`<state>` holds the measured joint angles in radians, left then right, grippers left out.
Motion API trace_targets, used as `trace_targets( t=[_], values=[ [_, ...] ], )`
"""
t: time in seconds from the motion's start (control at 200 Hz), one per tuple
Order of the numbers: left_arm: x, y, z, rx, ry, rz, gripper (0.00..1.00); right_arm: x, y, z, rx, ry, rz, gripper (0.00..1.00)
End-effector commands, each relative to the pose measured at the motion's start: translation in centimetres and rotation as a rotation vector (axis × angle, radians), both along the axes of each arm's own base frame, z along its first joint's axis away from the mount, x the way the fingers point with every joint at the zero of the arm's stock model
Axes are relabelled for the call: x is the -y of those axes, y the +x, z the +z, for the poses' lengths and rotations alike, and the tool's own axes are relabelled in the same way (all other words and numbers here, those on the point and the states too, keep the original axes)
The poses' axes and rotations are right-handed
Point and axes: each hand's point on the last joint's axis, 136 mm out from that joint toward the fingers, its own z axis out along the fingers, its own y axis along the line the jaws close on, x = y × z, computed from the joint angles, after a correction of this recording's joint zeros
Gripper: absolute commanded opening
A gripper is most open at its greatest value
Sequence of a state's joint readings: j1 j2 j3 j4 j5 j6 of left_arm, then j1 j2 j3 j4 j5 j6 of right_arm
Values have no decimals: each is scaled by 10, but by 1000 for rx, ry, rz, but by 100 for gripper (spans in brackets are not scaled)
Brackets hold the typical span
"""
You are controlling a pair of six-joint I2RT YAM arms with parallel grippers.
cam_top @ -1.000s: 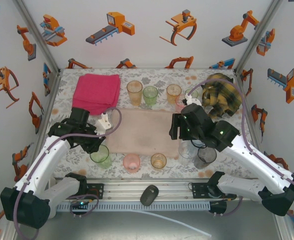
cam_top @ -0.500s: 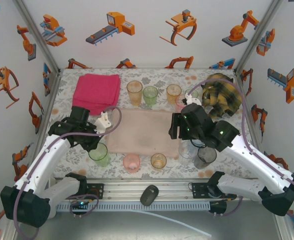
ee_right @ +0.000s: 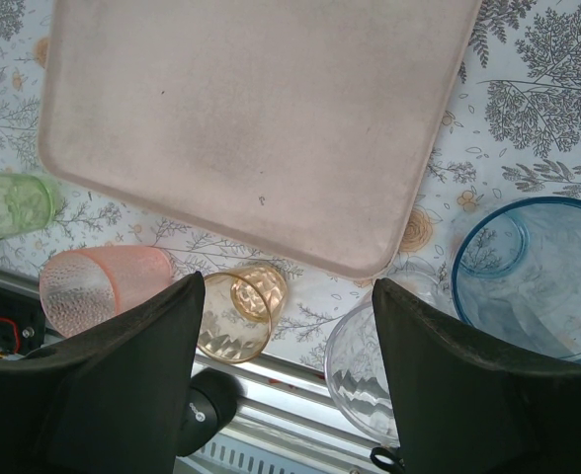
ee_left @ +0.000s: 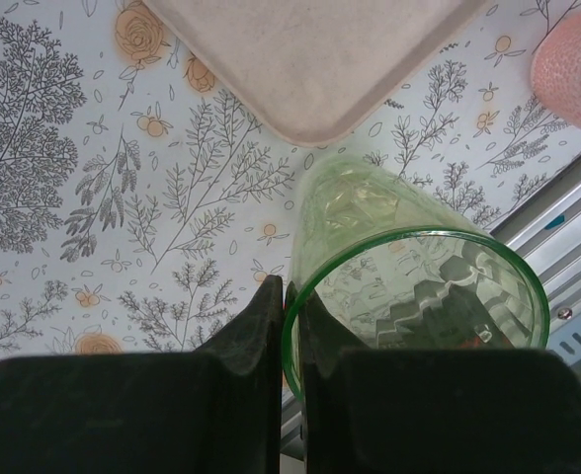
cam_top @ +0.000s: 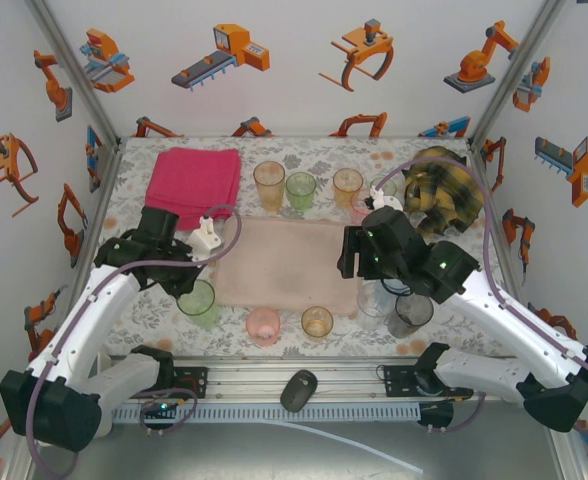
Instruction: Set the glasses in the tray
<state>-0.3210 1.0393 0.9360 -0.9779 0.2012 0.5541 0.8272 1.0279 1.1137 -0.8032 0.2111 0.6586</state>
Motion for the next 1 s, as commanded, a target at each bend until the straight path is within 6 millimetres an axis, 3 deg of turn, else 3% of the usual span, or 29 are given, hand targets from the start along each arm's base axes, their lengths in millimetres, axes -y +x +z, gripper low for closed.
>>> trace_targets(
  t=[0.0,0.295,0.616,0.996],
  values=[
    [2,0,10,-28,-9,21,4,-1,0,3,11,13,-4,63],
    [9,12,30,11,-42,21,5,0,-1,5,5,17,-12,63],
    [33,45,62,14,-127,12,5,2,-2,9,-1,13,-17,62],
    [47,70,42,-32,-134,-1,6,7,-5,10,-5,18,-39,62]
  ],
)
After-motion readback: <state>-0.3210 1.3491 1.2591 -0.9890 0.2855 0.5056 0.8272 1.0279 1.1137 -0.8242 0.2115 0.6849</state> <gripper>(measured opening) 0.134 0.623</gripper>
